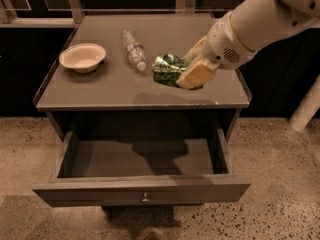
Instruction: Place green can into top drawer
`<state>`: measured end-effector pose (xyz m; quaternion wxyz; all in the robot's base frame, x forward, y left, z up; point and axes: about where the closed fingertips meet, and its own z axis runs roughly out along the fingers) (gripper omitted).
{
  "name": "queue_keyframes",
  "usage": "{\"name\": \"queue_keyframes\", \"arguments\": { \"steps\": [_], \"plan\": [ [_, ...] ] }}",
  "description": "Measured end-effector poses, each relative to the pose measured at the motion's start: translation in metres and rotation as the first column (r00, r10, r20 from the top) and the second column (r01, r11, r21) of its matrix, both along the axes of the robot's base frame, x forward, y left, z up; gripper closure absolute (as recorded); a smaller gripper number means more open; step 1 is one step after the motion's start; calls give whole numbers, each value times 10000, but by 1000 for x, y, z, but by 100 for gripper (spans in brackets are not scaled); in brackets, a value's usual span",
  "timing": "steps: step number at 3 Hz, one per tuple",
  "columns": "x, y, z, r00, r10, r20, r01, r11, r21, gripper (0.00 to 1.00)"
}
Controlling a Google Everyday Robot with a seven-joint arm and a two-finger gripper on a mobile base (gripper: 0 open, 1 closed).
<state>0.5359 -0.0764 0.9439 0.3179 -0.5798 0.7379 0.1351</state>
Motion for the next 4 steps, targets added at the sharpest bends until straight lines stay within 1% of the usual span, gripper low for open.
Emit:
{"name": "queue_keyframes", "arguments": {
  "steps": [1,2,3,4],
  "plan": [
    [-42,-12,-29,9960,-825,-335,840,9955,442,100],
    [-66,-28,-92,9827,-1435,-1175,1526,9856,725,100],
    [-76,-39,-144,9620,-1712,-2126,1885,9800,638,100],
    [-78,-39,-149,9600,-1697,-2227,1879,9802,630,100]
  ]
}}
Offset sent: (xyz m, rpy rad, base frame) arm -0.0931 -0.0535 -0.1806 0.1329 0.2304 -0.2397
